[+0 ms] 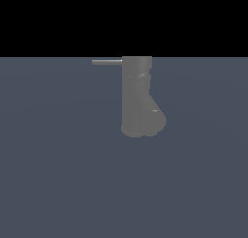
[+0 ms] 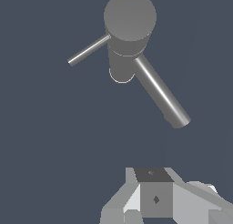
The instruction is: Turn on the faucet by rotating a designated handle.
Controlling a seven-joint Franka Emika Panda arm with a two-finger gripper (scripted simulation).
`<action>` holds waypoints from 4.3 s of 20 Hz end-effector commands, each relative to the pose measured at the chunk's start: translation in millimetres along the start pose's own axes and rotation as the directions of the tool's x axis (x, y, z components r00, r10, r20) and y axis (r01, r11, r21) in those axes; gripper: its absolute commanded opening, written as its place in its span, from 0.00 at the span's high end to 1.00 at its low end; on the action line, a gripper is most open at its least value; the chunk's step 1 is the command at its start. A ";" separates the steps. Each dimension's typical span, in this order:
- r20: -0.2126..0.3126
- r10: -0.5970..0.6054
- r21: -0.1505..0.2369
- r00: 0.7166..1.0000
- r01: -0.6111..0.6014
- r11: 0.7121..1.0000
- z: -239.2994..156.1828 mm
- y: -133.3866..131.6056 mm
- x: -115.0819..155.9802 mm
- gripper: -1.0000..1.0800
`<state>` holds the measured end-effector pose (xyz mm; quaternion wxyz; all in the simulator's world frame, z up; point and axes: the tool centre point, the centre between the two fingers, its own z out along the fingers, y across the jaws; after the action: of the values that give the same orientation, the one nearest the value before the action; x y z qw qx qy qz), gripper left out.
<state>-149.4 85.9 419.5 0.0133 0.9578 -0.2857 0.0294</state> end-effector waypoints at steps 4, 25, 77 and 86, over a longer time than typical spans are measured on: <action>0.009 0.119 -0.001 0.993 -0.119 0.993 19.7 -24.4 13.9 1.00; 0.035 0.536 -0.020 0.844 -0.535 0.844 94.6 -94.7 90.3 1.00; 0.044 0.818 -0.047 0.574 -0.816 0.575 158.3 -84.1 133.2 1.00; 0.044 0.818 -0.047 0.574 -0.816 0.575 157.2 -68.0 112.9 1.00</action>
<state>-2.6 79.1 269.3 -0.0039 0.7209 -0.6931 0.0011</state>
